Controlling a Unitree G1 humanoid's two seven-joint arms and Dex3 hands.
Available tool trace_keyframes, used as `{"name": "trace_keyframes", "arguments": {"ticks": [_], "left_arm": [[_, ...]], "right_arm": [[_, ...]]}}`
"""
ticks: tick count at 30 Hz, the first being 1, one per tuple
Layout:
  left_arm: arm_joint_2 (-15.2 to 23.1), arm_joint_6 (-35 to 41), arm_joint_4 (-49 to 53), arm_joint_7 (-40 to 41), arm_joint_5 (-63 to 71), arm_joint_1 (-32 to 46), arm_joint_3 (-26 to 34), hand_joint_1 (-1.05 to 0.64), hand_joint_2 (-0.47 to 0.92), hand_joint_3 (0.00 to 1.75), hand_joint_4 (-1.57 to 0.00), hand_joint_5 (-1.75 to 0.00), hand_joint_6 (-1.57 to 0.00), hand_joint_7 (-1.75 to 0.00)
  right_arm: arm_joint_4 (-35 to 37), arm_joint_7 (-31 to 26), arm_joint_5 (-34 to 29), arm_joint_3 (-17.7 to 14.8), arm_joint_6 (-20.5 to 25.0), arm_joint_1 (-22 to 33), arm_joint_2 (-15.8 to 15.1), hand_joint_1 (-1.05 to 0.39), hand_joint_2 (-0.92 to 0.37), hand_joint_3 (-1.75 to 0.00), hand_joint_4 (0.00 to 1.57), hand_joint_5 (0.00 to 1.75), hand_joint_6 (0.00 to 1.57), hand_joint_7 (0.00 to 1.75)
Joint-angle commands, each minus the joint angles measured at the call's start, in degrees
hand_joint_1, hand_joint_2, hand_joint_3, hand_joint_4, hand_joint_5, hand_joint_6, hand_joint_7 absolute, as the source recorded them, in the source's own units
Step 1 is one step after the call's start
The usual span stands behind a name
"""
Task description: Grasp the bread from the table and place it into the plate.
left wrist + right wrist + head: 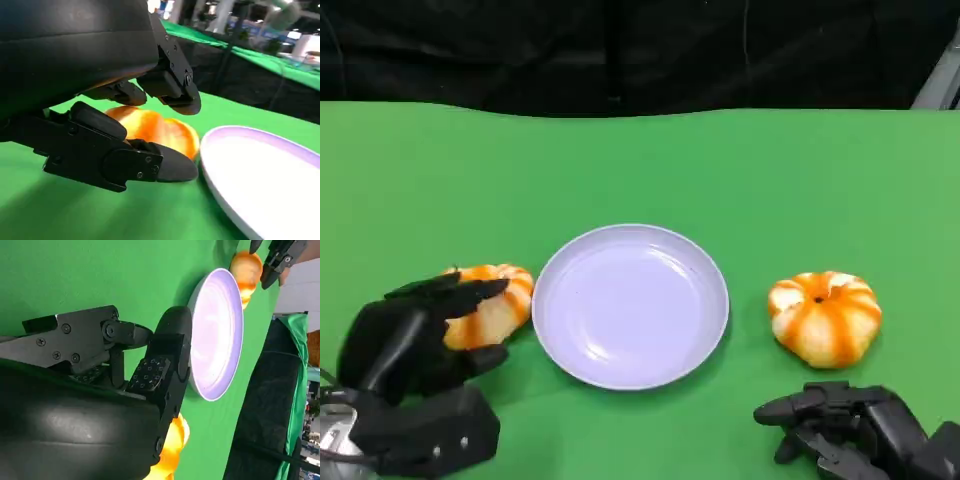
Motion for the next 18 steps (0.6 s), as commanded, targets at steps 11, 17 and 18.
{"name": "trace_keyframes", "arguments": {"ticks": [11, 17, 18], "left_arm": [[-0.1, 3.1, 3.9, -3.1, -2.4, -3.9, -2.0, -0.73, 0.92, 0.26, -0.43, 0.00, -0.62, 0.00], [-0.2, 3.9, 4.7, -4.0, -2.9, -4.6, -2.7, -0.72, 0.92, 0.25, -0.42, 0.00, -0.61, 0.00], [-0.3, 3.9, 4.8, -4.1, -3.0, -4.7, -2.8, -0.73, 0.92, 0.25, -0.42, 0.00, -0.61, 0.00]], "right_arm": [[0.1, -0.6, -0.7, -0.2, -0.4, 0.2, -0.3, -0.06, -0.92, -0.38, 0.81, 1.13, 1.12, 0.28], [-0.2, -0.7, -0.8, -0.2, -0.2, 0.3, -0.2, -0.05, -0.92, -0.38, 0.81, 1.13, 1.12, 0.28], [-0.2, -0.7, -0.8, -0.1, -0.2, 0.3, -0.2, -0.05, -0.92, -0.39, 0.81, 1.13, 1.13, 0.28]]}}
